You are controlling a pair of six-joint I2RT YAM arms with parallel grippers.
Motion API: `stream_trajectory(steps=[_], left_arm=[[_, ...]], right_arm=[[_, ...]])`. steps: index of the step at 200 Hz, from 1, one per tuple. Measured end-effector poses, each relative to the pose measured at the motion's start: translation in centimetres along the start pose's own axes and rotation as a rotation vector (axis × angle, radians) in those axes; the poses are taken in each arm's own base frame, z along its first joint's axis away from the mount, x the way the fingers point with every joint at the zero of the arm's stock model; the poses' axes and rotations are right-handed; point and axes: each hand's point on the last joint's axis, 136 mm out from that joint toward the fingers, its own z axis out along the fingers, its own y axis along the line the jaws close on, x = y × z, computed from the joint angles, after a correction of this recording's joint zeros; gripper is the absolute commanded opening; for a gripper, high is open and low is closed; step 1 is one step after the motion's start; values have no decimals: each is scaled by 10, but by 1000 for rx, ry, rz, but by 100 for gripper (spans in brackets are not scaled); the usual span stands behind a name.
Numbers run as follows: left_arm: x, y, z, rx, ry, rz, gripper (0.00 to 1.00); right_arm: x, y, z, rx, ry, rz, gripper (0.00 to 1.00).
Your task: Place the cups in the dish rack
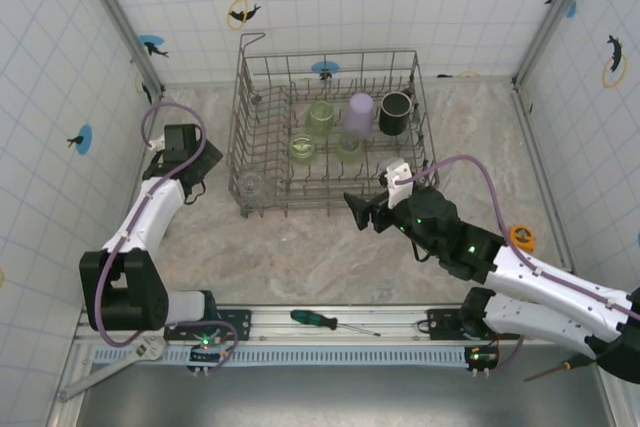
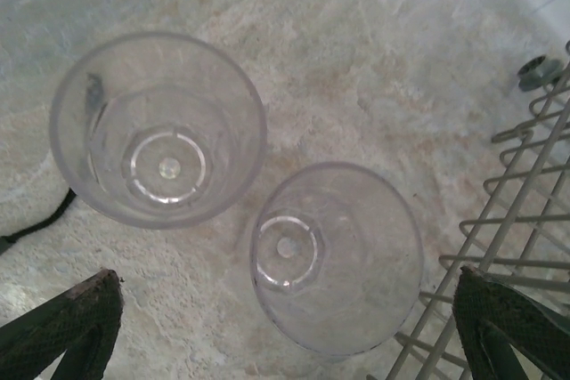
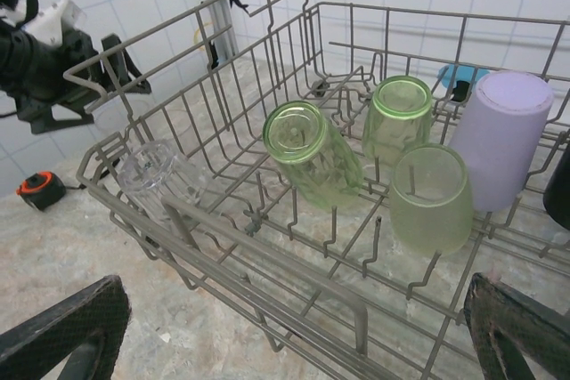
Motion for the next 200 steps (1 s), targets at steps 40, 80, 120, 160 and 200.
stream_trajectory(steps=[40,80,120,160,200], left_arm=[[11,-5,15,26,59,-11,89],[19,-7,22,44,84,-34,85],[26,-2,25,37,100,-49,78],[37,5,33,17,122,-54,67],[42,7,42,4,141,-61,51]], right_arm=[[-4,-4,-5,12,-19,40,100],[-4,-8,-10,22,-35,72,100],[-5,-10,-12,33,-42,88,100],[-5,-12,-12,43,-44,96,100],[-5,-12,-12,43,-45,102,100]])
